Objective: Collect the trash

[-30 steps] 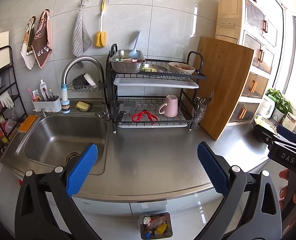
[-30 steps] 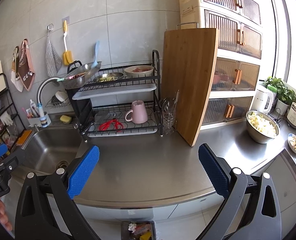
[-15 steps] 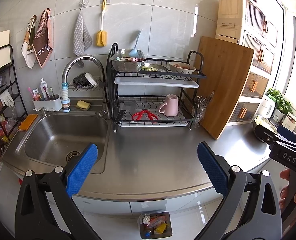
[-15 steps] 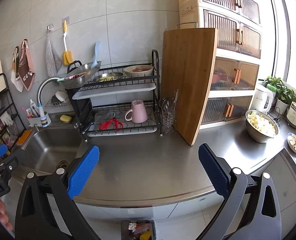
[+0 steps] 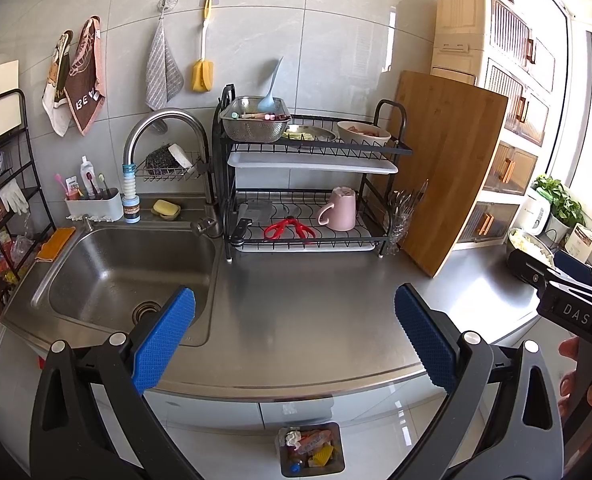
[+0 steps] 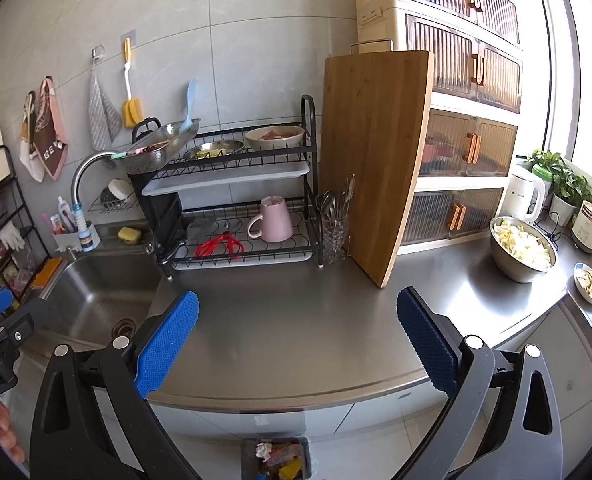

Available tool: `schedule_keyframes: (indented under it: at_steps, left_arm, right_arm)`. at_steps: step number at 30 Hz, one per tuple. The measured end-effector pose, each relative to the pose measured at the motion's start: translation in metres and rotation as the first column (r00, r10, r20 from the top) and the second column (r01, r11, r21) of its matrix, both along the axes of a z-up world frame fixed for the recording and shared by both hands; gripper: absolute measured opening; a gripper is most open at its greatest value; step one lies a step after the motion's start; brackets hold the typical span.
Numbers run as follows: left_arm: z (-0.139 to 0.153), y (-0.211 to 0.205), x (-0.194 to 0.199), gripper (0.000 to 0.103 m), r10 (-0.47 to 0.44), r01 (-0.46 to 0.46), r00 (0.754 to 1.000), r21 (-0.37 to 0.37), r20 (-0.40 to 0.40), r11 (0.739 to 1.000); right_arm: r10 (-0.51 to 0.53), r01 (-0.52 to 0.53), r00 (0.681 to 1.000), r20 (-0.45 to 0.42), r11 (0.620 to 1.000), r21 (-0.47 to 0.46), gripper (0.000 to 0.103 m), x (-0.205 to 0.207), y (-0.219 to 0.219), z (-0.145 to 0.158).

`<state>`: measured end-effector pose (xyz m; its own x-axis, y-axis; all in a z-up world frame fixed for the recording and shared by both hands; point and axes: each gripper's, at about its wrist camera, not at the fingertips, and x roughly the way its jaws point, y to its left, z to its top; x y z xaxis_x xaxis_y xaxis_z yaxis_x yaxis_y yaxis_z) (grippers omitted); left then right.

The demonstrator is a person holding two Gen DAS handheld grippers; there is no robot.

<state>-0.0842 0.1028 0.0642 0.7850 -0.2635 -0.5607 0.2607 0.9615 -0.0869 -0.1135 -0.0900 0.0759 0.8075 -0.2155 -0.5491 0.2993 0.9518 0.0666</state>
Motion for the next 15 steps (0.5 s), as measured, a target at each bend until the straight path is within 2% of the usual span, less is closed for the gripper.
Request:
schedule_keyframes:
  at_steps: [15]
  left_arm:
    - [-0.0007, 0.0027, 0.0017, 0.095, 0.007, -0.007, 1.0, -0.006, -0.009, 1.0]
  right_arm:
    - [0.006, -0.006, 1.0, -0.005, 1.0, 0.003, 0.1, 0.0019, -0.0026, -0.0018]
